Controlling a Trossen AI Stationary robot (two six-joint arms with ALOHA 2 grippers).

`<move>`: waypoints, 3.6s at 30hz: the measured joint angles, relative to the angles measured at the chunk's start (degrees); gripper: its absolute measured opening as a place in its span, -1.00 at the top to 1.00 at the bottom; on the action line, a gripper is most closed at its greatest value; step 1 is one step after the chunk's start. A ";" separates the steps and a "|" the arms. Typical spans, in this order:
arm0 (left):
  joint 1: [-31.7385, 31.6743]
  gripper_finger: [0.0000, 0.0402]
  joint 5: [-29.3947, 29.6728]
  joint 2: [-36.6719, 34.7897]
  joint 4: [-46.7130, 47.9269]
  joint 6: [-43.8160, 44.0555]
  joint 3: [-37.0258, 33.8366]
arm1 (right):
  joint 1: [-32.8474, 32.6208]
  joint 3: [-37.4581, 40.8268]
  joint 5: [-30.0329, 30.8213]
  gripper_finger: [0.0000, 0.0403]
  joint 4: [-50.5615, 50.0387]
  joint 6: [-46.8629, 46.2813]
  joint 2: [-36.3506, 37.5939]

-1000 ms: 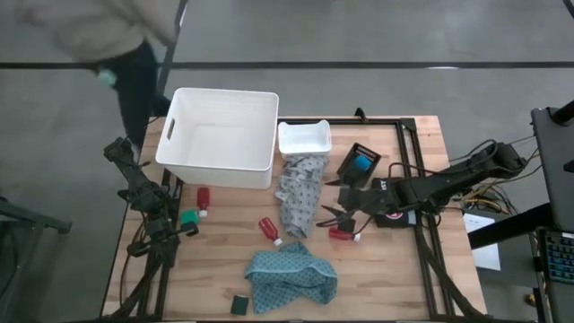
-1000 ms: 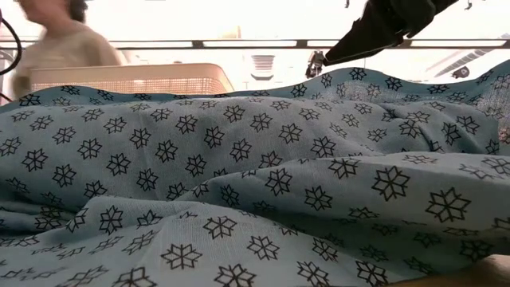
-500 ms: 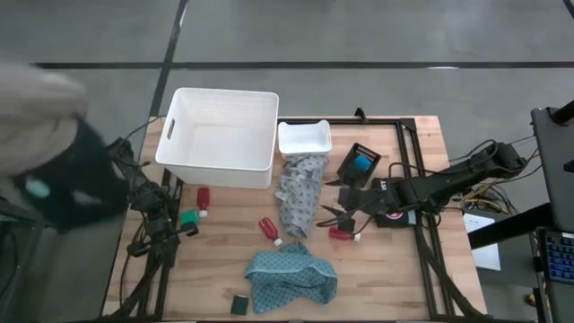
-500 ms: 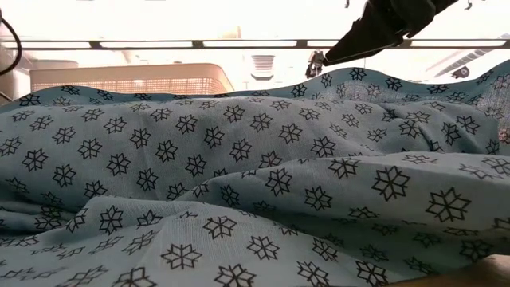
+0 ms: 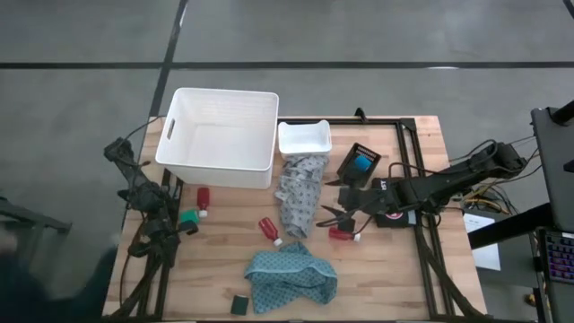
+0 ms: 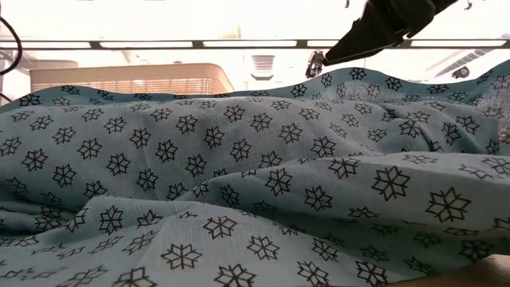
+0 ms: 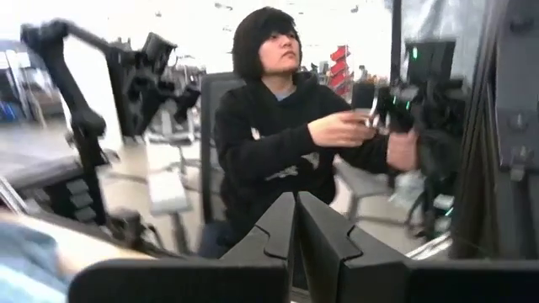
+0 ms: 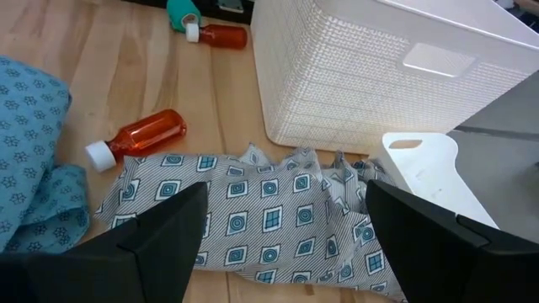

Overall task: Pick & Place Medicine items
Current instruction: Put the light blue bandage into the black bin

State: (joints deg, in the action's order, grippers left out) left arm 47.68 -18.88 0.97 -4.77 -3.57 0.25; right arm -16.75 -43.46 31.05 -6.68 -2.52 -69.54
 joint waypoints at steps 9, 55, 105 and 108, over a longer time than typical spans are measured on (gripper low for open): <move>-0.04 0.88 37.29 1.14 15.11 27.68 6.38 | -0.01 -0.02 0.02 -0.59 -0.01 -0.01 0.00; -3.97 0.46 35.25 57.27 73.71 95.27 45.38 | 0.02 -0.02 0.07 -0.59 -0.02 0.02 0.00; -24.79 -0.22 19.73 72.04 79.83 55.21 43.94 | -0.01 -0.02 0.07 -0.59 0.00 0.02 0.00; -24.79 -0.20 22.58 72.00 79.86 58.15 43.94 | 0.02 -0.02 0.04 -0.59 0.00 0.02 0.00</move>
State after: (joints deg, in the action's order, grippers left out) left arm 22.90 3.69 72.97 75.09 54.57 44.18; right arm -16.73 -43.48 31.09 -6.68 -2.50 -69.54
